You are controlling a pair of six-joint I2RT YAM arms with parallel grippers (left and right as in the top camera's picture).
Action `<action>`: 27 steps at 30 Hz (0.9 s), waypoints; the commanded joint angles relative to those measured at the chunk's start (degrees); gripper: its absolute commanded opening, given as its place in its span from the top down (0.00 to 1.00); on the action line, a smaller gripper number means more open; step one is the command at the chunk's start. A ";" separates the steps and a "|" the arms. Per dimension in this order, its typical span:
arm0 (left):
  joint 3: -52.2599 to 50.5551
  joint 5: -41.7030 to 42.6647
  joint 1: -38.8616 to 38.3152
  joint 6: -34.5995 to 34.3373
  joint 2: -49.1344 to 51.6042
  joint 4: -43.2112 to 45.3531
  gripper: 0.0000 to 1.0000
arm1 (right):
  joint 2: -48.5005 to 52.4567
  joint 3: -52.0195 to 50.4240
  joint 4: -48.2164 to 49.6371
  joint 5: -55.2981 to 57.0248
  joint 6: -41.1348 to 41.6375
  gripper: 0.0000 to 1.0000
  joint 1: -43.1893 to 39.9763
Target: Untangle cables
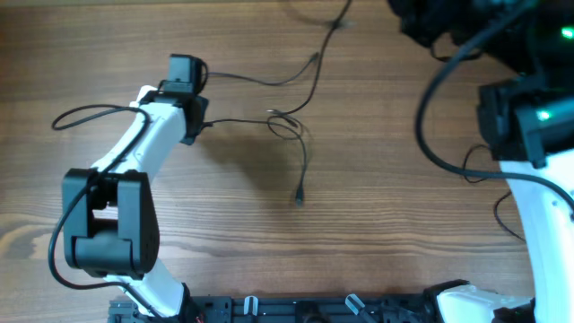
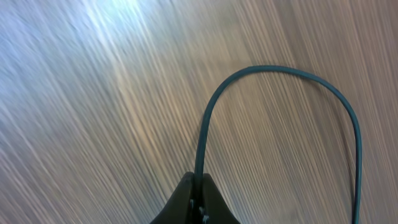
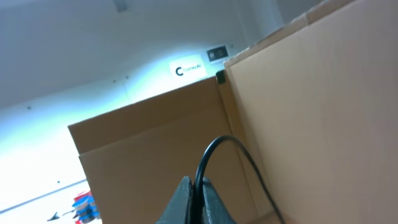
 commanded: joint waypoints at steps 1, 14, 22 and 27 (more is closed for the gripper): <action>0.07 -2.01 4.07 -0.79 0.00 -0.87 0.96 | -2.03 0.63 0.07 -0.96 3.37 0.96 -2.64; 0.07 1.01 6.95 -0.79 0.02 -1.51 0.93 | -2.21 0.63 -14.69 7.85 0.17 0.96 -6.38; 0.07 1.01 6.95 -0.79 0.02 -1.51 0.91 | 0.33 0.63 -45.86 24.68 -9.11 0.96 -7.65; 0.07 1.01 6.93 -0.79 0.02 -1.49 0.89 | 4.39 0.61 -58.77 25.14 -14.95 0.96 -7.65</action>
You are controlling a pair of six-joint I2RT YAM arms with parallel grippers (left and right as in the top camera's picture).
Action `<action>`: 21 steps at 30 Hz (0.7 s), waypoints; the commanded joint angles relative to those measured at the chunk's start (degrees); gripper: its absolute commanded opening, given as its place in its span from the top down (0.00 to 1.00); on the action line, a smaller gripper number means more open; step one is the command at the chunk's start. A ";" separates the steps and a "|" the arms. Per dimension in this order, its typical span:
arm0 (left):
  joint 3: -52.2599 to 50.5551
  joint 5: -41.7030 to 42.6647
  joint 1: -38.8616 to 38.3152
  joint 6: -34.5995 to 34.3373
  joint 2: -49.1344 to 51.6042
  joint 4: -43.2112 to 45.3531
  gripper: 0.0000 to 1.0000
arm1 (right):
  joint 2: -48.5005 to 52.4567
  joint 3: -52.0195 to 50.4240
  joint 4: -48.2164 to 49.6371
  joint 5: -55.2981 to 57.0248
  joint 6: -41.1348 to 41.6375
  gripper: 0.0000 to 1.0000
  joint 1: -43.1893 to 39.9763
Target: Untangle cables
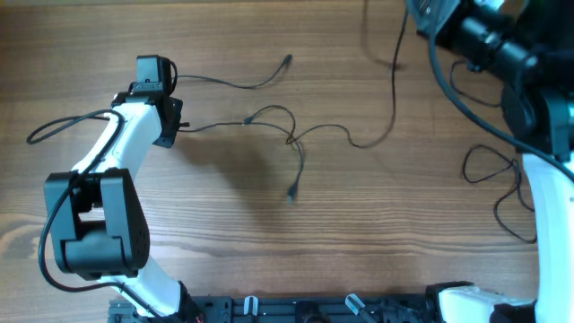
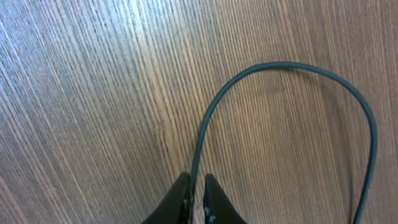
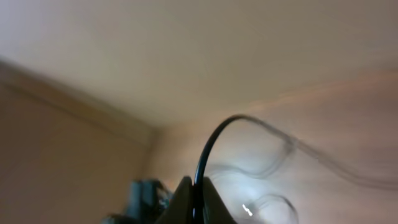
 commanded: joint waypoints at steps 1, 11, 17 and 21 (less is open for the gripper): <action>0.07 -0.37 0.04 -0.79 0.00 -0.02 0.89 | 4.02 0.17 -6.51 3.37 -7.23 0.96 -0.11; 0.07 -0.33 0.04 -0.79 0.02 -0.02 0.89 | 18.58 0.15 -23.58 10.69 -13.77 0.96 -0.11; 0.07 -0.26 0.04 -0.79 0.00 0.22 0.82 | 27.52 0.13 -24.11 14.29 -13.73 0.95 -0.11; 0.07 1.73 0.04 -0.81 0.02 0.61 0.77 | 31.54 0.15 -23.71 19.12 -13.66 0.95 -0.11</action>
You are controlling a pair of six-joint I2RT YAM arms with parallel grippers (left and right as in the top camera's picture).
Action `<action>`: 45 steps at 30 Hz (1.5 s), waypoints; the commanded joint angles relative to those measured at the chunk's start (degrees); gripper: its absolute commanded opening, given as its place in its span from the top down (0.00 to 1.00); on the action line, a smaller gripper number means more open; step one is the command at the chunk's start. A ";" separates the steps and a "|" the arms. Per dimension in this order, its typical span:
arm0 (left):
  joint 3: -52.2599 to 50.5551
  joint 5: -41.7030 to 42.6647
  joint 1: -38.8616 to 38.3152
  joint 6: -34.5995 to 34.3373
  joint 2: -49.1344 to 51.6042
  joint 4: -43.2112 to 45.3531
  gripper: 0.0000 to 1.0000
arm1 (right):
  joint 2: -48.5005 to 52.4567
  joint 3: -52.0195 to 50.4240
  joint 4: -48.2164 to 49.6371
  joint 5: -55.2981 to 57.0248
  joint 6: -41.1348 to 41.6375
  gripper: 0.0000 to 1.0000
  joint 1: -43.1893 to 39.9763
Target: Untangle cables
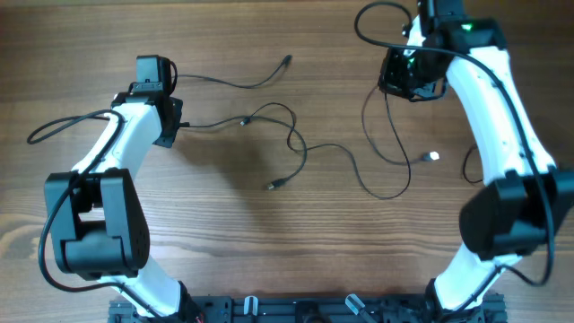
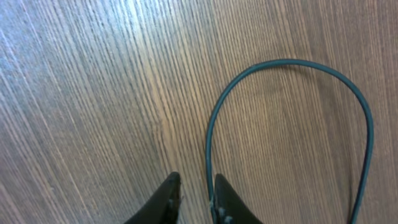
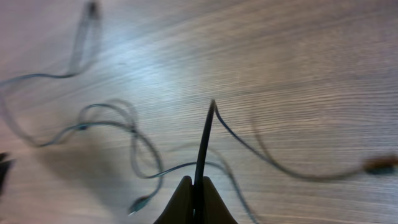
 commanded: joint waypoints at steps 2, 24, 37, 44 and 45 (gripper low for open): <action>0.07 2.14 0.04 -0.76 0.02 0.52 0.74 | 4.76 0.17 0.22 7.87 -1.09 0.95 -0.11; 0.07 2.34 0.04 -0.79 0.02 0.63 0.64 | 7.72 -1.53 1.27 6.14 -3.93 0.01 2.10; 0.07 2.34 0.04 -0.76 0.02 0.63 0.60 | 7.72 -8.52 11.32 -2.91 -27.23 0.06 16.85; 0.07 2.34 0.04 -0.76 0.02 0.63 0.59 | 7.72 -13.84 18.08 8.68 -32.96 0.06 26.10; 0.07 2.34 0.04 -0.76 0.02 0.63 0.59 | 7.72 -14.80 19.10 10.80 -33.83 0.08 27.21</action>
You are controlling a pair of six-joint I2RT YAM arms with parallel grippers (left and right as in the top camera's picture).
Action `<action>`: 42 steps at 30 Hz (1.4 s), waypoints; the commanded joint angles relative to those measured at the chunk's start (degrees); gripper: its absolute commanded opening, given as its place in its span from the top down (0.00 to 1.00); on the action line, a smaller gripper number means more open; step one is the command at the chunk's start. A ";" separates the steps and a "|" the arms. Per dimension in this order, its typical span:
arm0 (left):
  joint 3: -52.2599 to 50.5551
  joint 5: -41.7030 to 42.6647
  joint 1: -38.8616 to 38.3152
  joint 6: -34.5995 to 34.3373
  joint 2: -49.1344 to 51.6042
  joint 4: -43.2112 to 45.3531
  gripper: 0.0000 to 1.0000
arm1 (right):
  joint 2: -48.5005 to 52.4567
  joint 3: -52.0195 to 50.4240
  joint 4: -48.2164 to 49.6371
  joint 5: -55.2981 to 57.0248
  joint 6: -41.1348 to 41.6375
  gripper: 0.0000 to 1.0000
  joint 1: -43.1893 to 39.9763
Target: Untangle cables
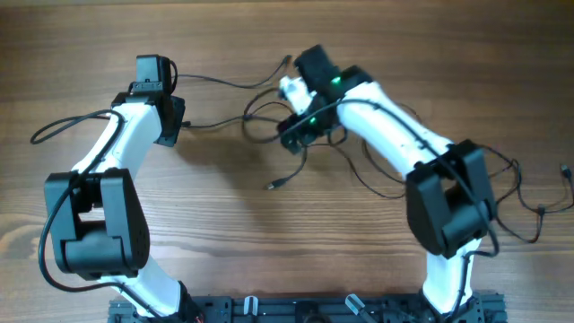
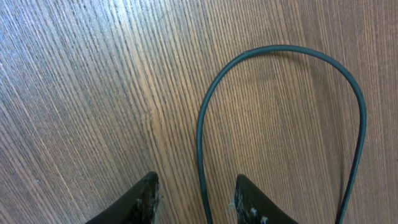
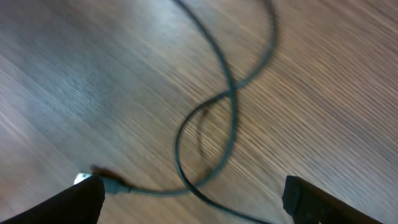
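Thin black cables lie tangled on the wooden table at the centre. One free plug end lies below the tangle. My left gripper is open at the upper left; in the left wrist view a dark cable runs loose between the spread fingers of that gripper and loops right. My right gripper hovers over the tangle, wide open. Below it a cable loop crosses itself, with a plug near the left finger.
More loose cable trails at the right edge beside the right arm's base. Another cable end lies above the tangle. The left arm's own thick lead arcs out on the far left.
My right gripper was shut on a cable at the upper right; now it is wide open over the central tangle, holding nothing. My left gripper has opened wider, with the cable loose between its fingers.
Both grippers were first shut on cables, the right one raised high off the table. The left arm then stood further left with its jaws slightly parted. Then the right gripper held its cable low at the upper right. Now both are open.
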 commanded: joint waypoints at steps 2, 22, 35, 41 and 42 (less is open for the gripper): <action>0.07 -0.11 0.04 -0.81 0.02 0.02 0.59 | 1.03 -4.31 3.48 9.88 -6.36 0.18 4.59; 0.07 -0.11 0.04 -0.81 0.02 0.04 0.56 | -2.75 -3.69 5.62 -10.08 -13.99 0.96 6.34; 0.07 -0.11 0.04 -0.79 0.02 0.22 0.52 | -21.86 -3.02 3.67 -20.87 -14.99 0.95 2.38; 0.07 -0.11 0.04 -0.79 0.02 0.22 0.51 | -26.23 -3.02 4.13 -15.61 -10.25 0.96 -2.99; 0.07 -0.11 0.04 -0.79 0.02 0.22 0.51 | -26.23 -3.02 3.98 -14.10 -8.26 0.96 -4.09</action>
